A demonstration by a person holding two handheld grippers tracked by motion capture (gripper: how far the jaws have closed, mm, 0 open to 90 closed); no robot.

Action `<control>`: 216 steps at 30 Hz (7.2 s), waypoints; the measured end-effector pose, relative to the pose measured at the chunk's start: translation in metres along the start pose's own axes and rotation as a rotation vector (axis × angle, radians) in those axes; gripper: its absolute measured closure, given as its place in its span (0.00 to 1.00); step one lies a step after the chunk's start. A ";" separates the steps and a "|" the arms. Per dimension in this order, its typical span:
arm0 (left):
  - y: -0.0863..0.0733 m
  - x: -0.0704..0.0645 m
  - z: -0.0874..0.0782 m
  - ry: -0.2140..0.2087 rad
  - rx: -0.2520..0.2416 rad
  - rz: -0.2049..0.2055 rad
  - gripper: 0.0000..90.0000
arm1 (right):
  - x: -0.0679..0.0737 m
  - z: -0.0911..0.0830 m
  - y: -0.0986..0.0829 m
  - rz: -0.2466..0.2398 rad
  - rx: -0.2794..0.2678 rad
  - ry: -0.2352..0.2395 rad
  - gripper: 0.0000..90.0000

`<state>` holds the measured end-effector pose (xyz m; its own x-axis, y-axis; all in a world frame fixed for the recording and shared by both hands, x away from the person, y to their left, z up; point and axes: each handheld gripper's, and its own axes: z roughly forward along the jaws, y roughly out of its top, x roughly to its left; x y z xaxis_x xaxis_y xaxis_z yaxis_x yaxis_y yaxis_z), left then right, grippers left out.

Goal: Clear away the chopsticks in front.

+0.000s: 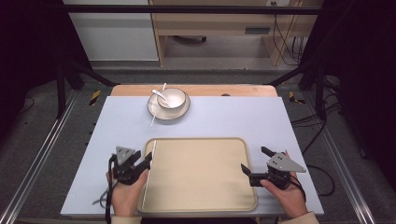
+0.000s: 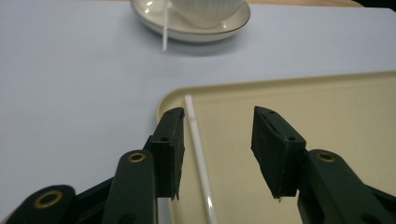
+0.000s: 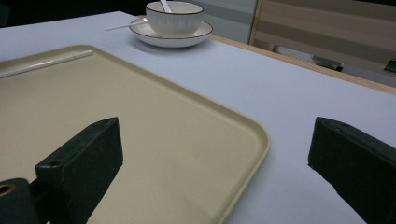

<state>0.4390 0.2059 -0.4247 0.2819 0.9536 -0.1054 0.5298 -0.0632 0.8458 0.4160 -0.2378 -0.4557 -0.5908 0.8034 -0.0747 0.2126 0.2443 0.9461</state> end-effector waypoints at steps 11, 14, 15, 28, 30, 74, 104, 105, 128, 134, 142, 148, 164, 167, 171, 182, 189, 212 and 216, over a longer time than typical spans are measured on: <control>0.061 0.027 0.068 -0.022 0.034 0.189 0.50 | 0.000 0.002 -0.001 -0.010 0.015 0.004 0.04; 0.068 0.030 0.083 -0.042 0.038 0.194 0.45 | 0.002 0.004 -0.001 -0.025 0.021 0.009 0.04; 0.070 0.032 0.089 -0.032 0.039 0.191 0.44 | 0.003 0.004 -0.001 -0.025 0.023 0.008 0.04; 0.080 0.051 0.136 -0.002 0.022 0.159 0.49 | 0.000 0.004 -0.002 -0.037 0.034 -0.008 0.04; 0.080 0.052 0.142 0.017 0.033 0.176 0.54 | 0.001 0.004 -0.002 -0.039 0.038 -0.006 0.04; 0.073 0.055 0.194 0.096 0.077 0.146 0.87 | 0.001 0.002 -0.005 -0.041 0.054 -0.006 0.04; 0.059 0.069 0.087 0.190 -0.003 -0.072 0.95 | 0.003 0.002 -0.004 -0.043 0.049 0.000 0.04; 0.056 0.067 0.080 0.194 -0.008 -0.076 0.95 | 0.003 0.001 -0.004 -0.040 0.049 -0.002 0.04; -0.017 -0.005 -0.029 0.161 -0.097 -0.101 0.95 | 0.002 -0.002 -0.002 -0.026 0.032 0.003 0.04; -0.030 -0.019 -0.030 0.138 -0.081 -0.102 0.95 | 0.002 -0.003 -0.002 -0.025 0.033 0.005 0.04; -0.050 -0.032 -0.031 0.116 -0.051 -0.104 0.95 | 0.002 -0.002 -0.003 -0.026 0.034 0.006 0.04; -0.065 -0.043 -0.034 0.106 -0.035 -0.104 0.95 | 0.002 -0.002 -0.003 -0.024 0.035 0.008 0.04; -0.086 -0.053 -0.039 0.106 0.009 -0.124 0.95 | 0.003 -0.001 -0.003 -0.020 0.039 0.012 0.04; -0.089 -0.053 -0.038 0.105 0.013 -0.126 0.95 | 0.003 -0.001 -0.004 -0.024 0.040 0.013 0.04; -0.092 -0.053 -0.037 0.111 0.021 -0.129 0.95 | 0.003 -0.001 -0.004 -0.023 0.040 0.013 0.04; -0.091 -0.046 -0.031 0.117 0.033 -0.145 0.95 | 0.003 -0.001 -0.004 -0.024 0.043 0.017 0.04; -0.092 -0.047 -0.024 0.115 0.051 -0.142 0.95 | 0.002 -0.001 -0.004 -0.023 0.043 0.018 0.04; -0.086 -0.052 -0.026 0.138 0.005 -0.110 0.78 | 0.003 0.000 -0.004 -0.021 0.046 0.019 0.04; -0.079 -0.056 -0.027 0.117 -0.010 -0.073 0.73 | 0.002 0.000 -0.004 -0.017 0.047 0.017 0.04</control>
<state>0.3598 0.1659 -0.4717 0.1470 0.9835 -0.1056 0.5375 0.0101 0.8432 0.4133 -0.2372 -0.4600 -0.6078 0.7895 -0.0850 0.2381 0.2834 0.9290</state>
